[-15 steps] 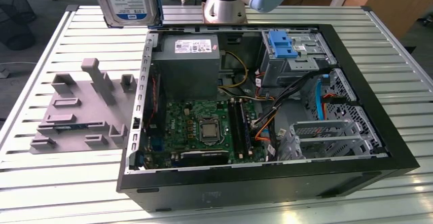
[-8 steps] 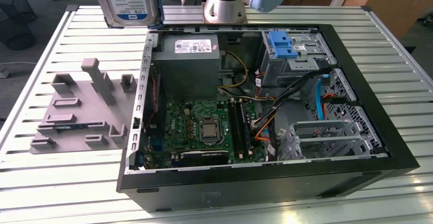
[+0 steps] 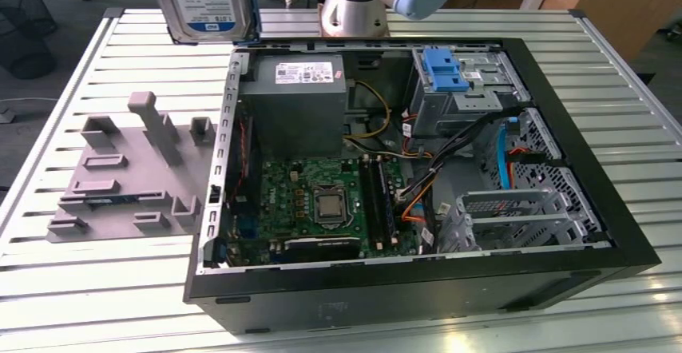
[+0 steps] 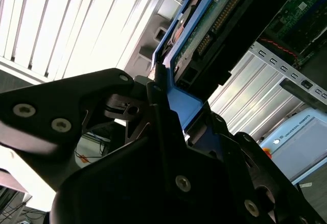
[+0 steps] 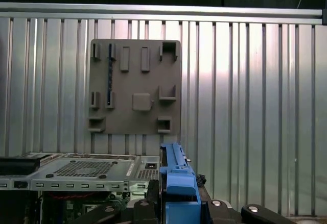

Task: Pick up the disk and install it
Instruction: 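Pick up the disk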

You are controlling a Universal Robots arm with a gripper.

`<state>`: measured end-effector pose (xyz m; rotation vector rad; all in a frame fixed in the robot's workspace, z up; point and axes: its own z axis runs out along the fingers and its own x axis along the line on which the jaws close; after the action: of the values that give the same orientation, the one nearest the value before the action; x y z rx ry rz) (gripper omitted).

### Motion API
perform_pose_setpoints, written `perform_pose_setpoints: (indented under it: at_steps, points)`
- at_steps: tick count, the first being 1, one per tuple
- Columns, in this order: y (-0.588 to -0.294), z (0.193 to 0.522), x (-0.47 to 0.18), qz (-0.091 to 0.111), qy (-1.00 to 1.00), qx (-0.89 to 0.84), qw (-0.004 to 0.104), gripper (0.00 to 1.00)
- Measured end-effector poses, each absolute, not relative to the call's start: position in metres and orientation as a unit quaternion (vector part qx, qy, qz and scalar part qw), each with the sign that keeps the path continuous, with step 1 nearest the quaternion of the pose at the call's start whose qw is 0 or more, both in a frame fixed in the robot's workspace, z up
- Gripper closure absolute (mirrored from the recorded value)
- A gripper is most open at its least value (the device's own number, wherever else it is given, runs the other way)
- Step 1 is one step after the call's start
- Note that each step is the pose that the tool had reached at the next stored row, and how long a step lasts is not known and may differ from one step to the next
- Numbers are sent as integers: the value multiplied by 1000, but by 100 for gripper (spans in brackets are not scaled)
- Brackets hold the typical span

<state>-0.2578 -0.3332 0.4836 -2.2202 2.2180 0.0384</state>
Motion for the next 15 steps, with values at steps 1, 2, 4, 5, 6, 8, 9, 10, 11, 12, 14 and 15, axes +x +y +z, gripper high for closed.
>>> perform_pose_setpoints:
  at_steps: [1, 2, 4, 5, 6, 8, 9, 10, 11, 12, 14, 15]
  points:
    - [-333, 484, -257, 12, 707, -707, 2, 64]
    - [-333, 484, -257, 12, 707, -707, 2, 64]
    - [-333, 484, -256, 12, 707, -707, 2, 64]
    - [-333, 484, -255, 12, 707, -707, 2, 64]
    - [-333, 484, -255, 12, 707, -707, 2, 64]
    - [-333, 484, -254, 12, 707, -707, 2, 64]
    - [-333, 484, -254, 12, 707, -707, 2, 64]
    - [-333, 484, -254, 12, 707, -707, 2, 64]
    - [-333, 484, -254, 12, 707, -707, 2, 64]
    - [-333, 484, -253, 12, 707, -707, 2, 64]
    - [-333, 484, -253, 12, 707, -707, 2, 64]
    - [-333, 484, -253, 12, 707, -707, 2, 64]
